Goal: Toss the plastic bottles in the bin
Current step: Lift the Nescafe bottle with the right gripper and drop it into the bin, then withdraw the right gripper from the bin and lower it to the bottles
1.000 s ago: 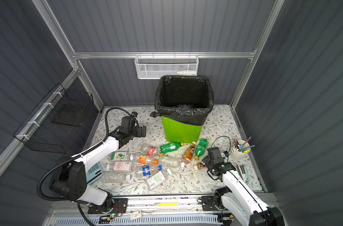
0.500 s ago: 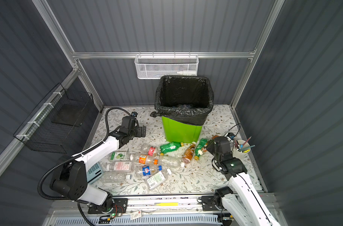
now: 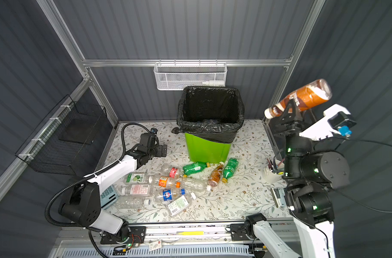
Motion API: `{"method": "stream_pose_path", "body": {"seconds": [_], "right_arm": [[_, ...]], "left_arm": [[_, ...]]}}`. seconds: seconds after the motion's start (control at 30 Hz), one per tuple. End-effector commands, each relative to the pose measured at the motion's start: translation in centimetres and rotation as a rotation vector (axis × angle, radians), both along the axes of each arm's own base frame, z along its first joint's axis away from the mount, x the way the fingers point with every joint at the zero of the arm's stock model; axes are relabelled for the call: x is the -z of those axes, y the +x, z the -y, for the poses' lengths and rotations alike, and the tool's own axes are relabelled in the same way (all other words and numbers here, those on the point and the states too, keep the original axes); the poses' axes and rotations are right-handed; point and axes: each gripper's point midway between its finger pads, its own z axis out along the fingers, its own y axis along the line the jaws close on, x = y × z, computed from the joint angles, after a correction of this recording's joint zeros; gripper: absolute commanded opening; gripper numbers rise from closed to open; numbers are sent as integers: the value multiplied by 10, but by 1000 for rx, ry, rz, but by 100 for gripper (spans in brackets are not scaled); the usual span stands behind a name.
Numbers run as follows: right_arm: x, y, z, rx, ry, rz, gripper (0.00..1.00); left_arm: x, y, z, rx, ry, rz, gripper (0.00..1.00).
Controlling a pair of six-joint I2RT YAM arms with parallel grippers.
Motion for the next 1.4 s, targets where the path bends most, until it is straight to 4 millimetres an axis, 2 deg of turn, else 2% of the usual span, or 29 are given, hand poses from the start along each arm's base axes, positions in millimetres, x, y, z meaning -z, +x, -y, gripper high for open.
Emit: {"method": "stream_pose_path", "body": {"seconds": [0.0,0.03,0.07,0.1,0.13,0.17,0.2,0.23,0.27,0.3,0.37,0.43,0.5,0.6,0.63,0.8,0.9,1.0,1.07,1.1,1.17,1.27,1.37], "right_arm": [[5,68,-48,-189,-67,-53,52],[13,92,-66,-273,-68,-100,52],[30,123,-86,-352,-73,-180,53],[42,141,-104,-433,-87,-244,55],[66,166,-126,-523,-112,-350,59],[85,183,-143,-583,-144,-447,63],[98,193,-150,-583,-176,-520,69],[105,198,-151,-537,-215,-573,80],[101,200,-142,-464,-222,-572,95],[92,196,-134,-420,-209,-534,99],[65,175,-115,-346,-166,-369,99],[56,153,-99,-294,-131,-279,99],[59,140,-88,-258,-114,-282,99],[94,132,-71,-182,-82,-360,99],[101,120,-60,-152,-53,-362,99],[175,103,-27,-61,74,-481,99],[233,97,-15,-23,139,-606,99],[306,92,-10,-8,210,-758,99],[352,90,-13,-29,274,-848,99],[365,90,-16,-47,298,-870,99],[405,91,-25,-86,332,-952,99],[450,96,-43,-157,358,-1080,99],[479,101,-56,-206,369,-1194,99]], "left_arm": [[-3,0,3,14,-14,9,100],[-4,-1,3,17,-14,12,100],[-3,-2,3,17,-13,10,100],[-3,-3,2,17,-13,10,100],[-4,-4,1,15,-11,11,100],[-4,-5,0,13,-6,11,100],[-5,-5,-1,13,-3,11,100],[-5,-6,-2,12,6,8,100],[-5,-8,-4,7,14,9,100],[-6,-8,-6,4,21,10,100],[-4,-10,-9,-2,31,11,100],[-3,-10,-8,-7,25,11,100],[-2,-8,-5,-4,8,10,100],[1,-5,1,9,-8,1,100],[2,-4,2,10,-7,-2,100],[7,-2,4,15,-3,-11,100],[10,-2,5,15,-2,-18,100],[13,-2,5,12,-2,-22,100],[15,-1,5,7,-1,-25,100],[16,-1,5,5,-1,-27,100],[17,0,4,0,-2,-28,100],[18,0,4,-6,-1,-28,100],[18,-1,4,-5,-3,-31,100]]}}
